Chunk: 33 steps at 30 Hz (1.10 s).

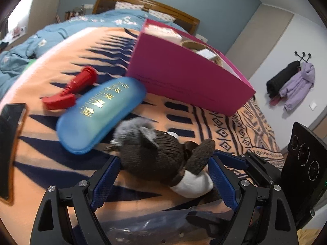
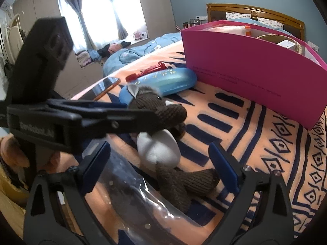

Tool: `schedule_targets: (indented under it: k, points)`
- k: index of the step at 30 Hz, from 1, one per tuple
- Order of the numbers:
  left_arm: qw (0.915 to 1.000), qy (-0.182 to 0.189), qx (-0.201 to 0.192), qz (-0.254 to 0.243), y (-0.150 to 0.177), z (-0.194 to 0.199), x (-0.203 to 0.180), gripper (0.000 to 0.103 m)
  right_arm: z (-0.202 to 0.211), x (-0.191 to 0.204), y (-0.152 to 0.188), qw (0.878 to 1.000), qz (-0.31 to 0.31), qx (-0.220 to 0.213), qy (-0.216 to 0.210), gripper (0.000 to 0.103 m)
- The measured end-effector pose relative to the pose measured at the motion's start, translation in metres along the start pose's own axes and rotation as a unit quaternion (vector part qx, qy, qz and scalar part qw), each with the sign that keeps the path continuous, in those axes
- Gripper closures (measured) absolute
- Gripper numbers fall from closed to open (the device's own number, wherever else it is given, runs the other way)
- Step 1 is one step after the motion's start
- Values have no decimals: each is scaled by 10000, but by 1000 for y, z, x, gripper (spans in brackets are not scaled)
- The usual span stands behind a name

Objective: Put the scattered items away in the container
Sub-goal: 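Close the left tool on the plush toy's body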

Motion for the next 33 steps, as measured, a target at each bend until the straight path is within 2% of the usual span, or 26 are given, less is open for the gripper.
schedule_targets:
  k: [4,6,9,20,21,22,25,30,32,33]
  points:
    - [9998,80,149,123,4,-7,3,13,-1,2,0,9999,10,46,-89,20]
    - [9993,163,215,255,5,-11,6,13,-2,4,1,9999,25,69,-145,23]
    - [9985,182,302,412,5,-17,10,13,-4,5,0,9998,5,84,-190,23]
    - [9967,401,239,669,-2,-20,17,13,-10,3,1,9992,-103,231,-325,24]
    - [9964,424,230,696,-2,-19,17,13,-10,3,1,9991,-120,239,-336,27]
    - [9962,444,219,723,-2,-19,17,13,-10,3,1,9989,-121,249,-368,34]
    - [9955,488,213,786,-2,-18,18,13,-12,3,1,9988,-79,299,-388,43]
    - [9942,566,196,891,-3,-17,21,13,-14,2,-1,9991,-15,290,-299,45]
    - [9936,605,179,939,-4,-16,22,13,-14,0,-1,9993,12,282,-239,58]
    - [9934,616,159,956,-5,-16,23,13,-14,-1,-1,9993,34,287,-242,58]
Point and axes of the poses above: each gripper's, at about its wrist camera, not at the fingertips, and z roughly against the way its jaws point, x to its left, y to its underside, the point moved 10 cm from there along -z, roughly the way its jaws point, and after that the axes turned 5 degrees about y, right-handed, at the moved point
